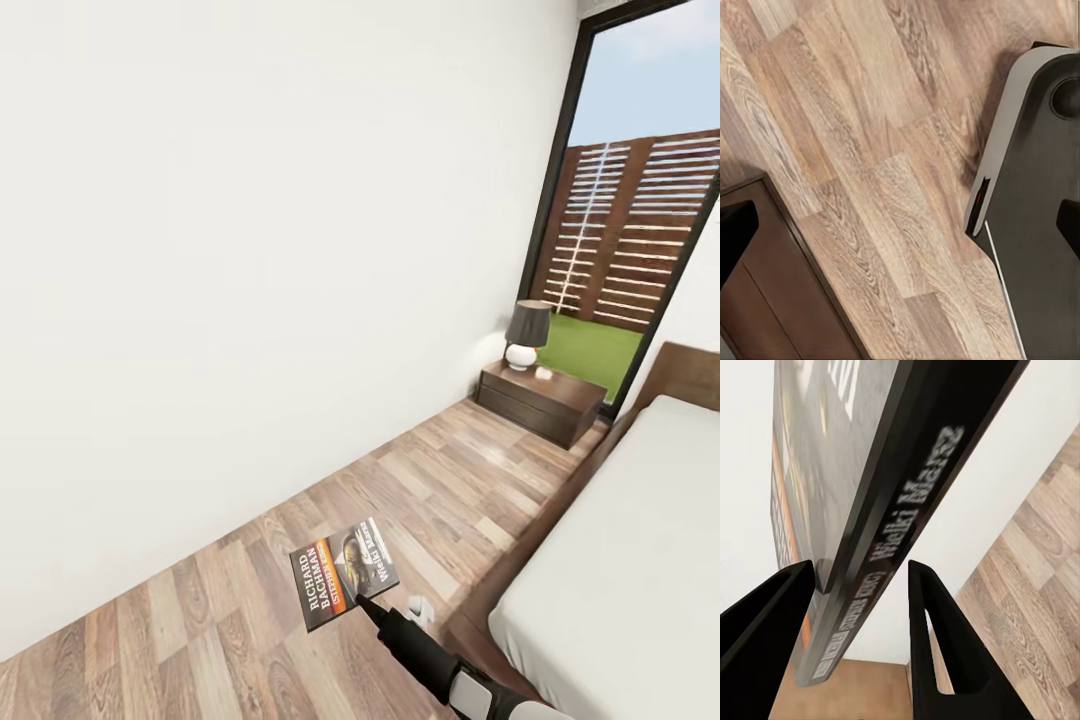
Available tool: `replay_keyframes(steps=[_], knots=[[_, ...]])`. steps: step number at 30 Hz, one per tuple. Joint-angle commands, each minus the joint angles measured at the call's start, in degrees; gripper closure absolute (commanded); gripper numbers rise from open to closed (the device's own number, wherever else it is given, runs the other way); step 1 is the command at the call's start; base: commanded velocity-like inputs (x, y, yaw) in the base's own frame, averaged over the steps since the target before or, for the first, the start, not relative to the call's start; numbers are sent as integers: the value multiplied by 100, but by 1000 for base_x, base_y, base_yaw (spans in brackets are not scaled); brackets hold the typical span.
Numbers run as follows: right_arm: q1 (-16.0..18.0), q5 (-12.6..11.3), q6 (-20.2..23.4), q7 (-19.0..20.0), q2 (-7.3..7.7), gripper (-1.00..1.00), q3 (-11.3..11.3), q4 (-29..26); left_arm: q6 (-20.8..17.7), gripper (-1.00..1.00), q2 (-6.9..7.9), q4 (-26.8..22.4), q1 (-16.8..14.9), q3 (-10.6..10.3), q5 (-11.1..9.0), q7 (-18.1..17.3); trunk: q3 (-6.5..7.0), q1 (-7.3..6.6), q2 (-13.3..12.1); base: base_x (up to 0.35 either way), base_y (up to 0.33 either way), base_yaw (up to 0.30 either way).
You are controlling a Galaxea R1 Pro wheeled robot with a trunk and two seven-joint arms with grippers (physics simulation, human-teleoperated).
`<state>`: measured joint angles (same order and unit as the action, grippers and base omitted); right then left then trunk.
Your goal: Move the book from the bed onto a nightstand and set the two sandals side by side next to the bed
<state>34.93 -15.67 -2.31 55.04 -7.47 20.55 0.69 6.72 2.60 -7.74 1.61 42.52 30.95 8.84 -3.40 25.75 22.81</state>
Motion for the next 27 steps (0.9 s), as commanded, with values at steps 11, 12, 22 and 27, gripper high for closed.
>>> replay_keyframes(steps=[11, 12, 22, 27], knots=[[5, -12, -26, 7, -4, 100, -11, 9, 22, -100, -5, 1, -3, 46, 60, 12, 86, 4, 11, 0, 0, -72], [5, -11, -25, 7, -5, 100, -12, 9, 22, -100, -5, 1, -3, 46, 60, 12, 95, 4, 11, 0, 0, -44], [5, -11, -158, 7, -8, 100, -16, 10, 22, -100, -5, 1, -3, 46, 60, 2, 168, 4, 11, 0, 32, -14], [5, -14, -226, 7, -9, 100, -16, 10, 22, -100, -5, 1, -3, 46, 60, -3, 206, 4, 11, 31, 109, -2]])
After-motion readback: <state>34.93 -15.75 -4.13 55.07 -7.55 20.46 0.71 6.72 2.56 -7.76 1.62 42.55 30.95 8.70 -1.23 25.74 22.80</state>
